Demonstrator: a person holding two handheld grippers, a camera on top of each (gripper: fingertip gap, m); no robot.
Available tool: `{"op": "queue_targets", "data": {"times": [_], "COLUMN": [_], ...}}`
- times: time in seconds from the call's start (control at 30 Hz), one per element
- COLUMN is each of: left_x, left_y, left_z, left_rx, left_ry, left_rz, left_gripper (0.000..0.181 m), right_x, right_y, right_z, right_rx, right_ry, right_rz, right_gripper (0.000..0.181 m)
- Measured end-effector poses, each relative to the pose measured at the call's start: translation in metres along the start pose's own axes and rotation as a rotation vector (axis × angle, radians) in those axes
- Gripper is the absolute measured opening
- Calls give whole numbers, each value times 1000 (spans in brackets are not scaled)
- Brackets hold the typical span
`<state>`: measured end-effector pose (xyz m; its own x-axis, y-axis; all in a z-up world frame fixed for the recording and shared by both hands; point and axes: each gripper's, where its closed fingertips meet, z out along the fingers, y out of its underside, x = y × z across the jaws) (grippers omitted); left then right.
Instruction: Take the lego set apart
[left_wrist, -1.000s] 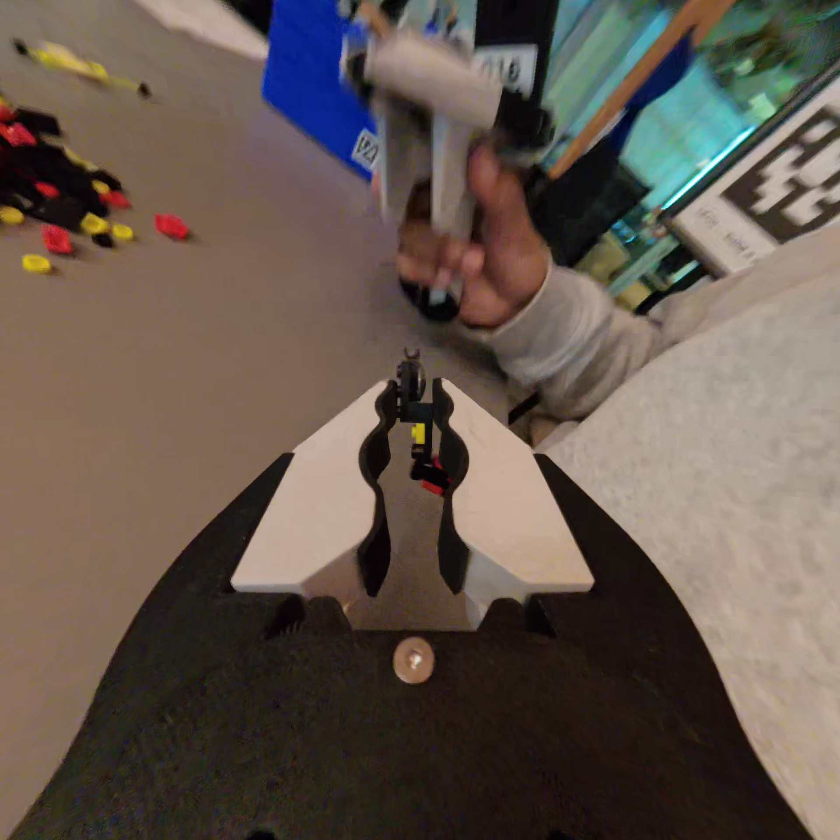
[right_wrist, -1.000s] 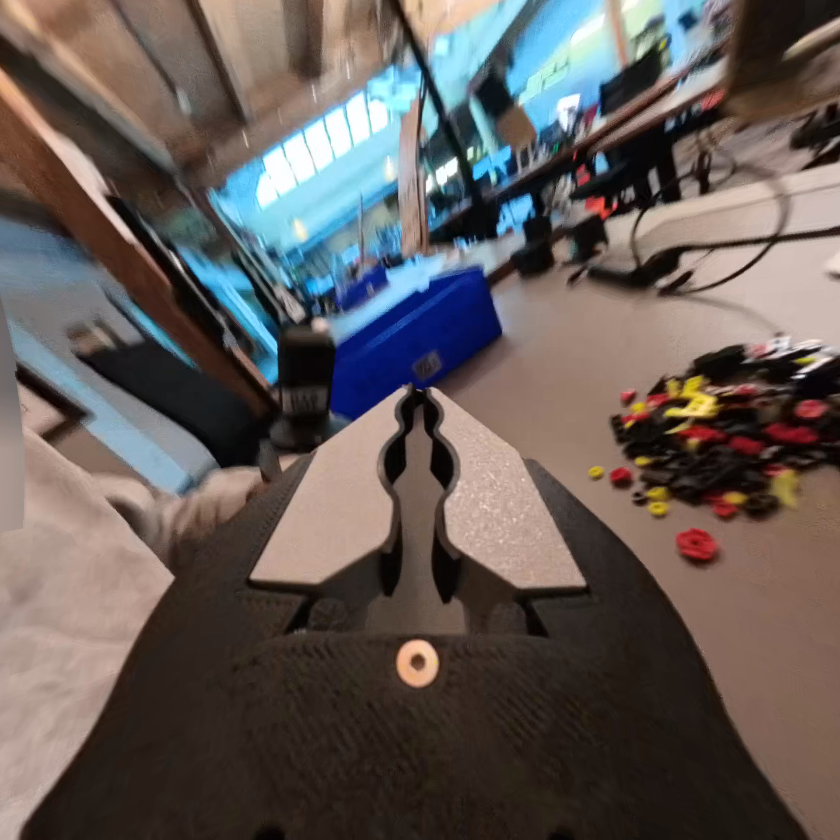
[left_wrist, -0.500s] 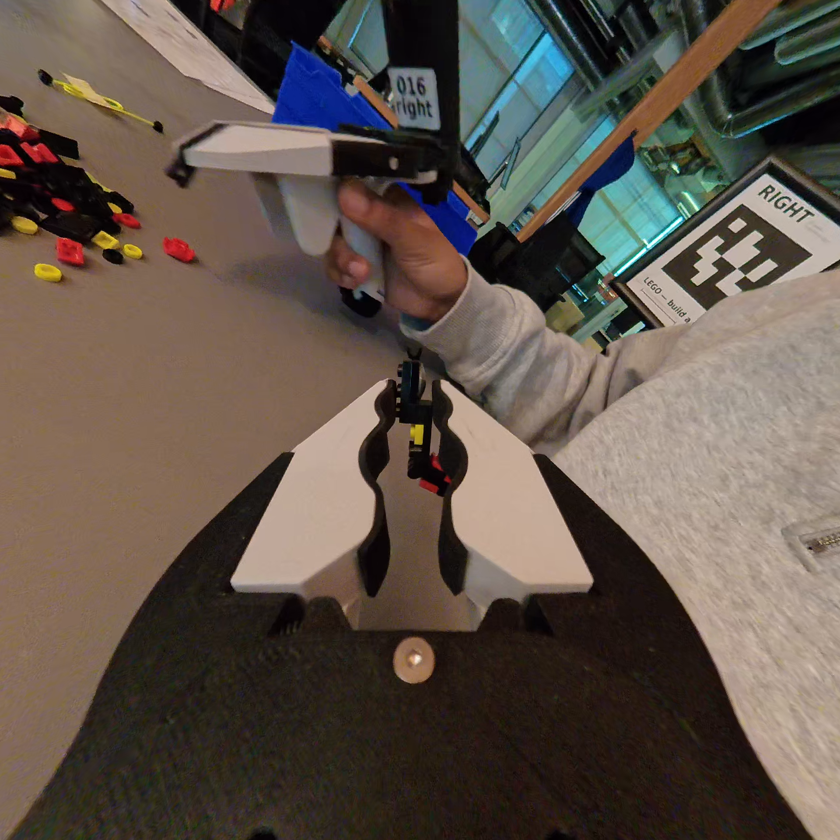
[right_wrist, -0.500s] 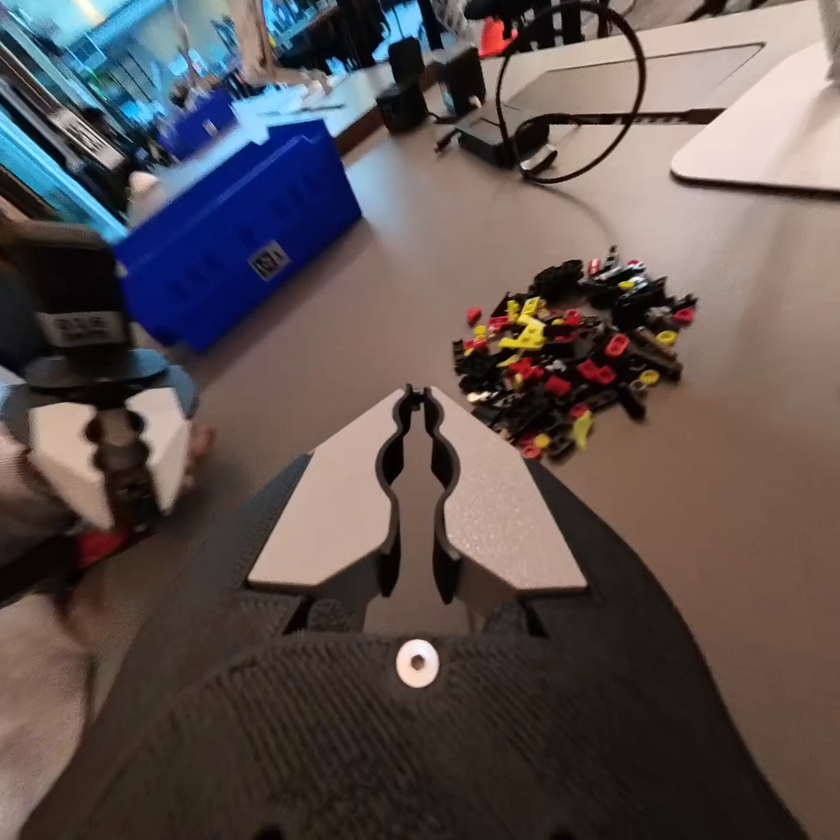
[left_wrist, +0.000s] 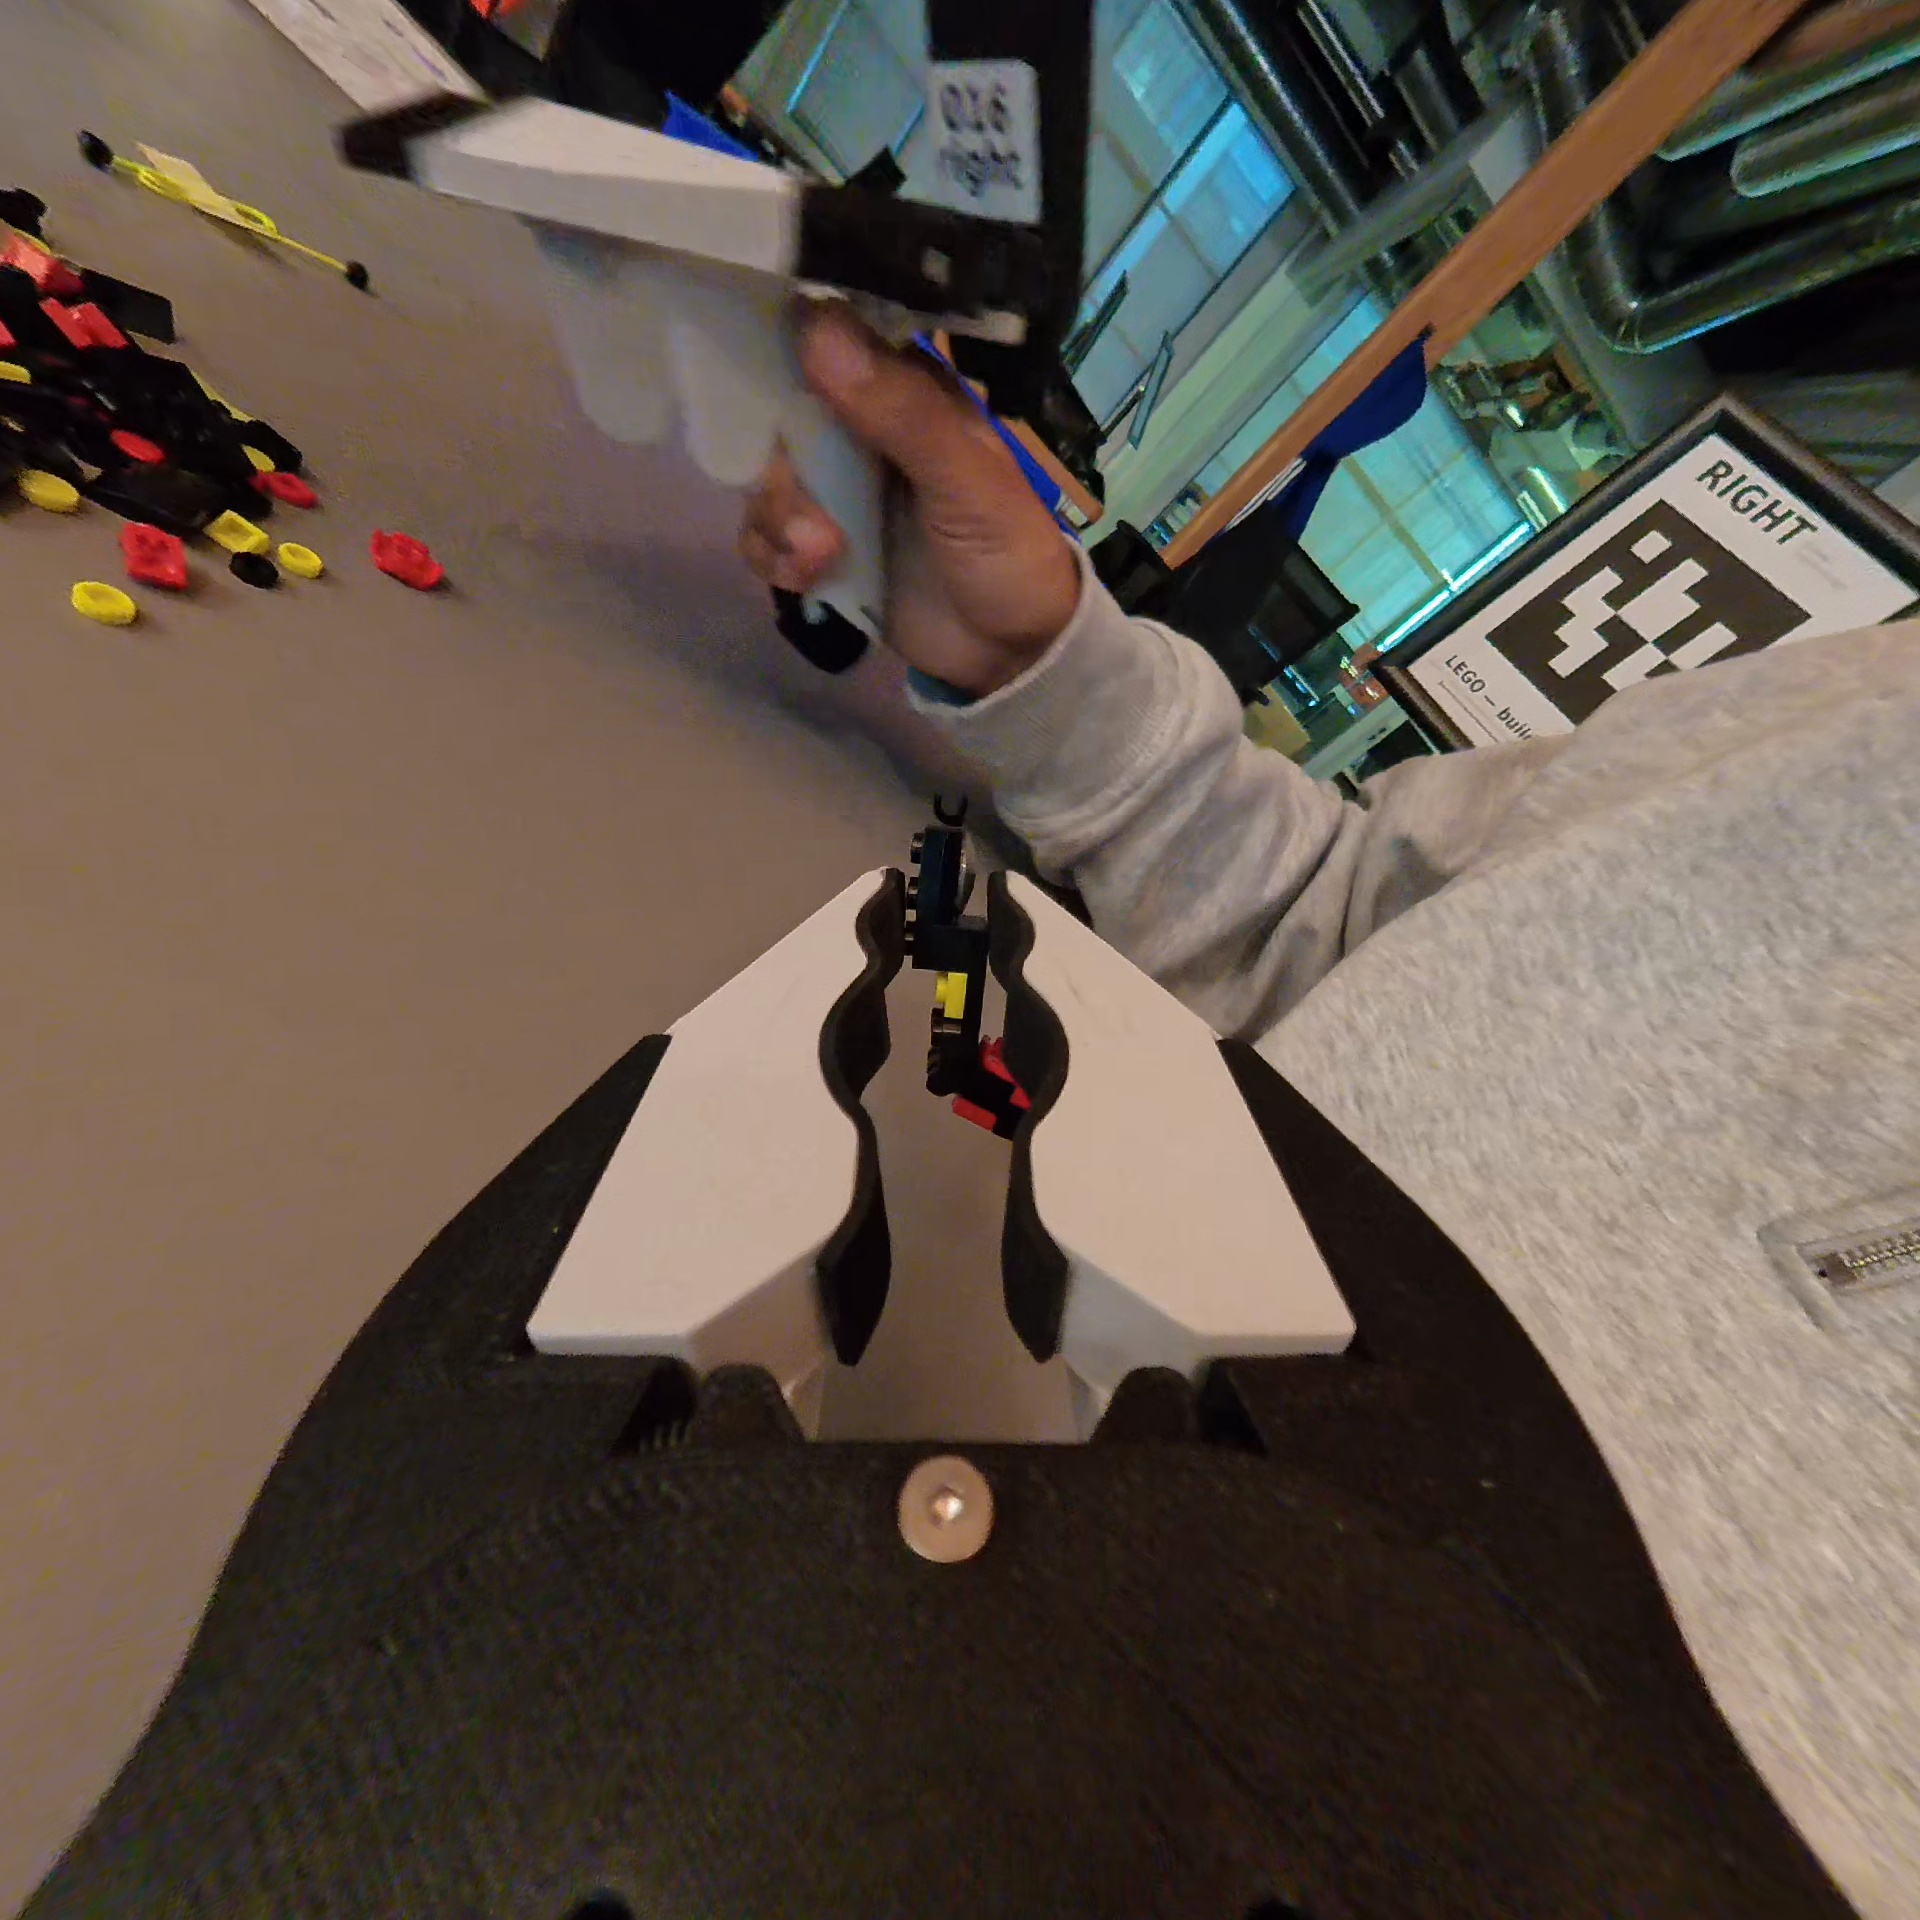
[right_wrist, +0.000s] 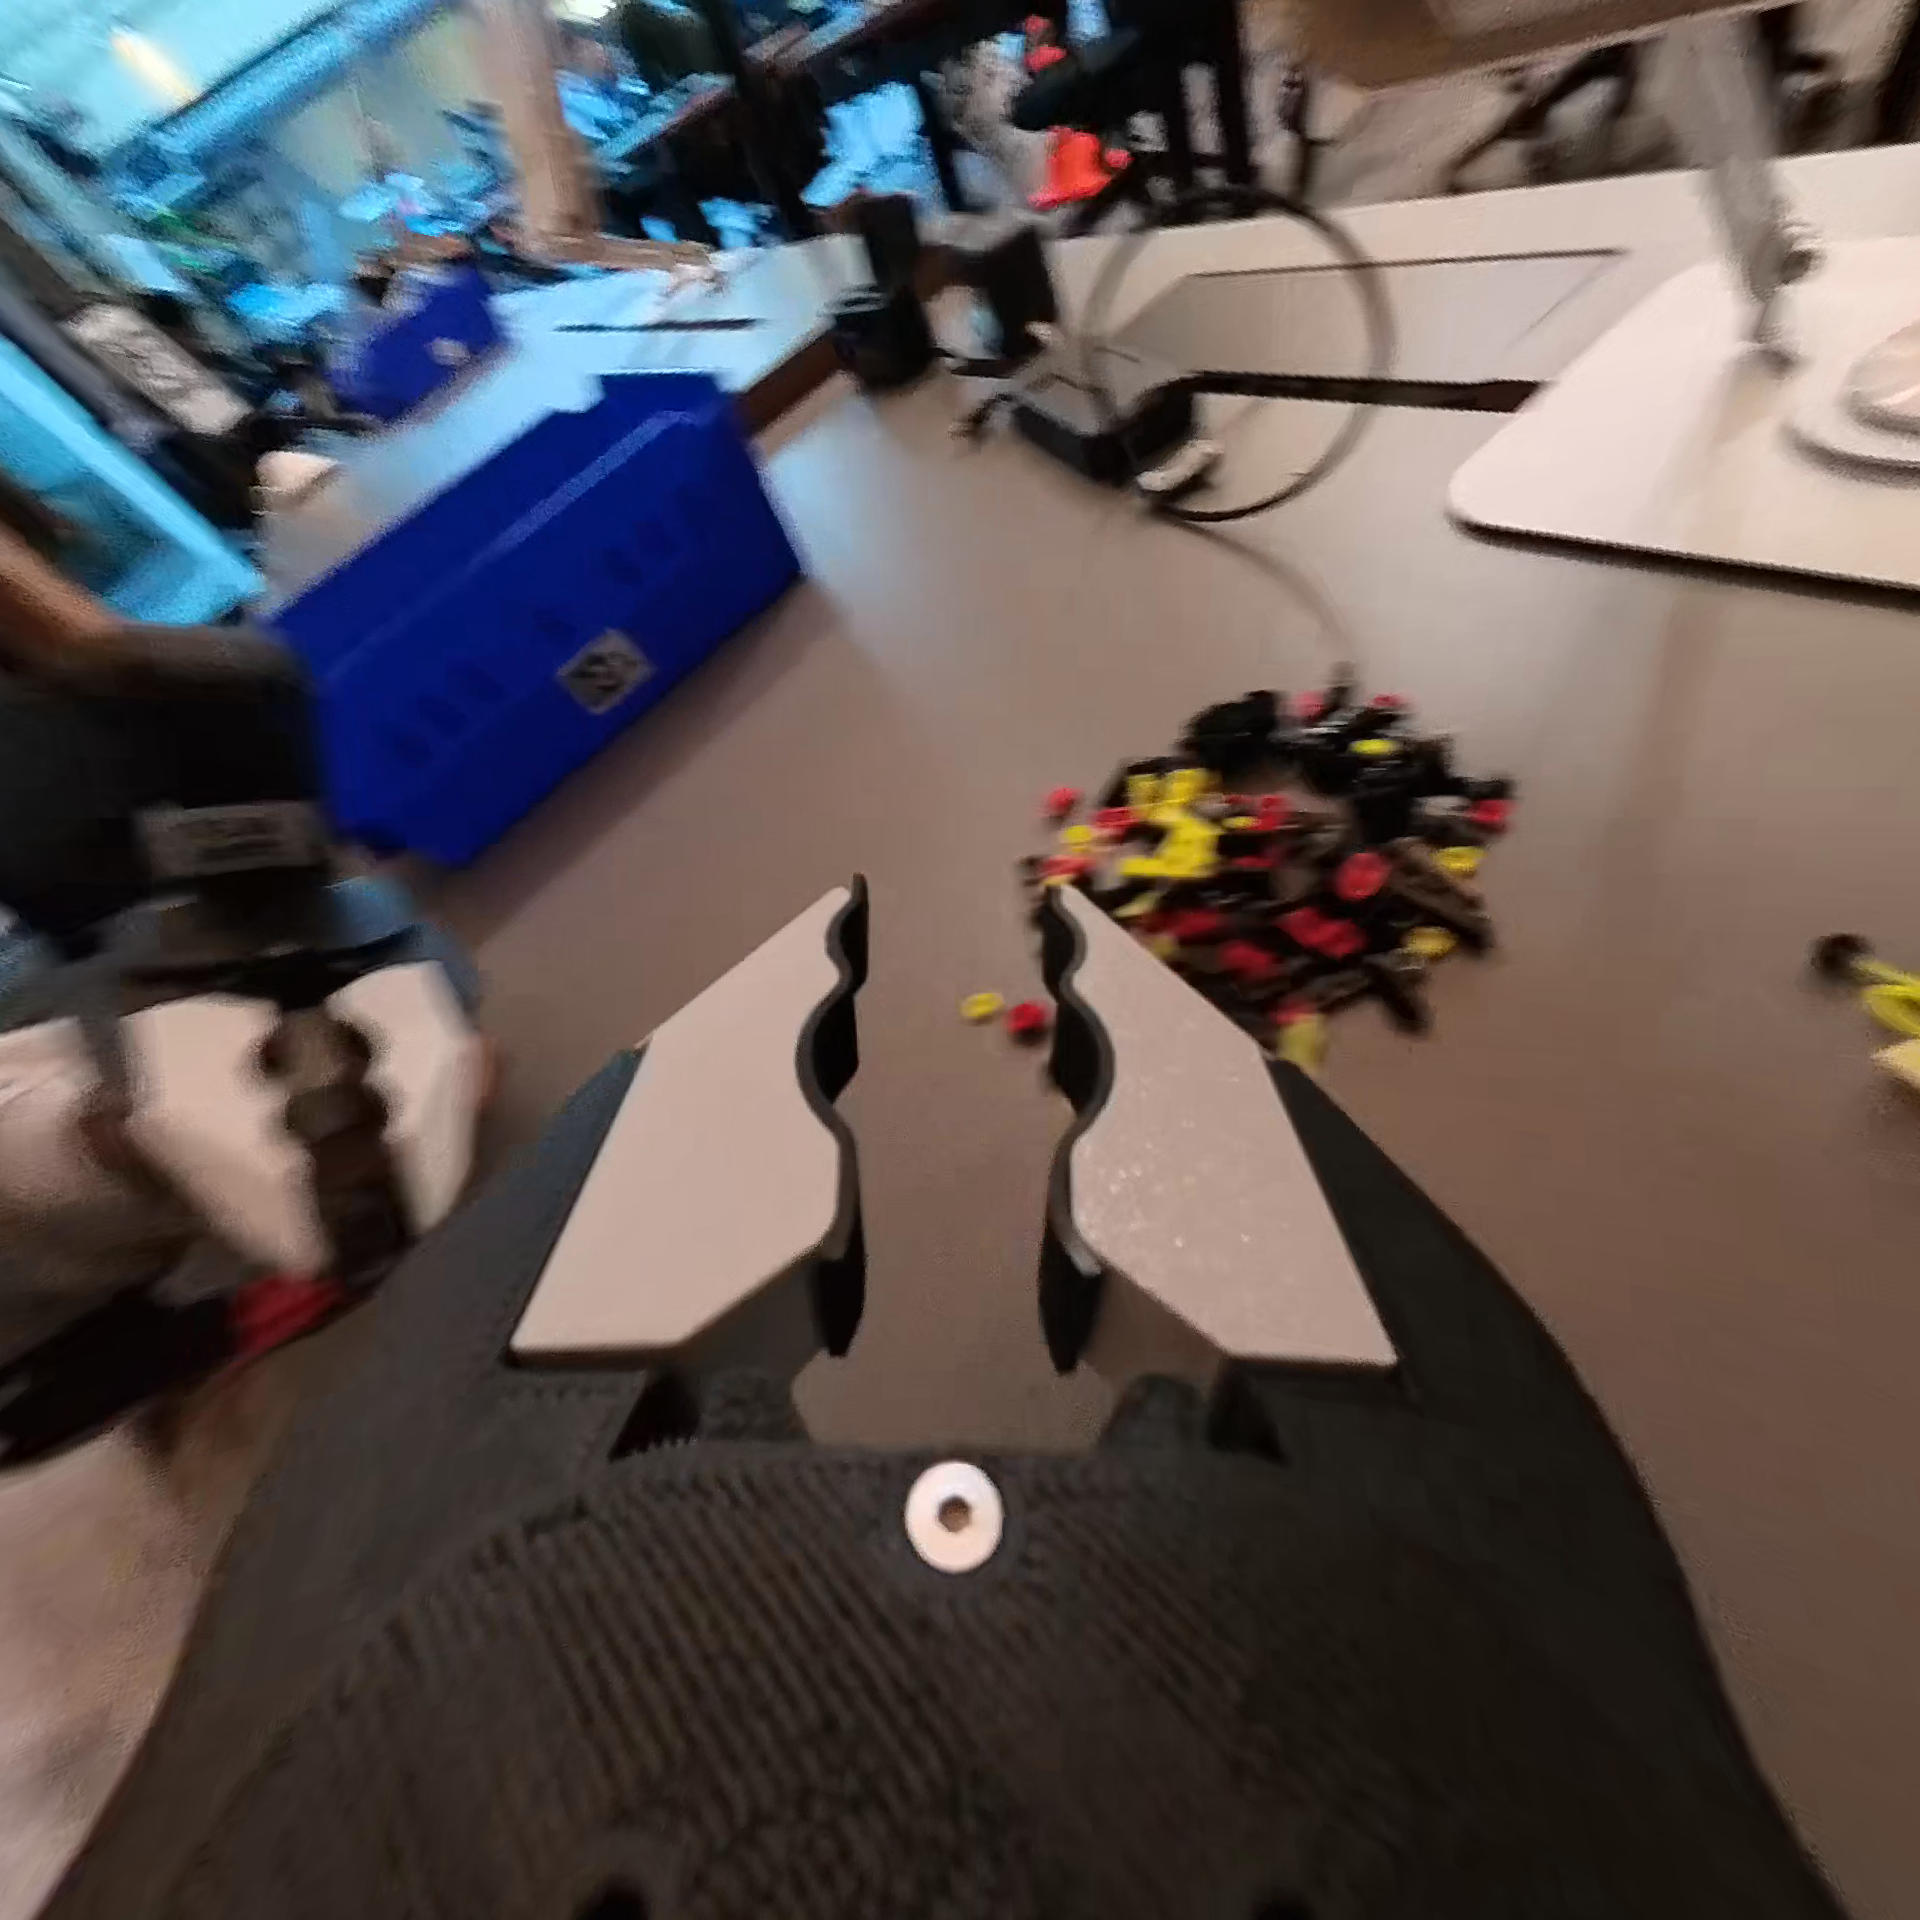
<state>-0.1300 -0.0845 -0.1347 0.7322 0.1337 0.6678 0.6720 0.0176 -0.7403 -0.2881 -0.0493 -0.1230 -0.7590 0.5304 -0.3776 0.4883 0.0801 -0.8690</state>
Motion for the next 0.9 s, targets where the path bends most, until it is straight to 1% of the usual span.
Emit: {"op": "queue_targets", "data": {"times": [0.1, 0.17, 0.27, 0.37, 0.43, 0.5, 0.6, 0.77, 0.9], "left_x": [0, -1, -2, -2, -2, -2, -1, 4, 9], "left_y": [0, 0, 2, 3, 3, 4, 7, 6, 9], "left_z": [0, 0, 2, 2, 2, 3, 5, 5, 5], "left_rx": [2, -5, -18, -21, -25, -33, -51, -45, -56], "left_ry": [7, 8, 4, 1, -3, -9, -18, 13, 57], "left_rz": [-12, -17, -21, -16, -15, -7, 17, 21, -10], "left_gripper": [15, 15, 14, 14, 15, 14, 14, 15, 25], "right_x": [-62, -91, -114, -134, -141, -142, -140, -143, -139], "right_y": [15, 30, 50, 59, 62, 66, 70, 68, 54], "right_z": [-22, -31, -33, -31, -27, -22, -19, -21, -27], "right_rx": [17, 25, 41, 35, 9, 4, -12, -13, 55], "right_ry": [-199, -267, -317, -449, -513, -520, -506, -499, -553], "right_rz": [-32, -67, -101, -43, 38, 109, 137, 89, 214], "right_gripper": [31, 26, 23, 24, 25, 25, 6, 5, 4]}}
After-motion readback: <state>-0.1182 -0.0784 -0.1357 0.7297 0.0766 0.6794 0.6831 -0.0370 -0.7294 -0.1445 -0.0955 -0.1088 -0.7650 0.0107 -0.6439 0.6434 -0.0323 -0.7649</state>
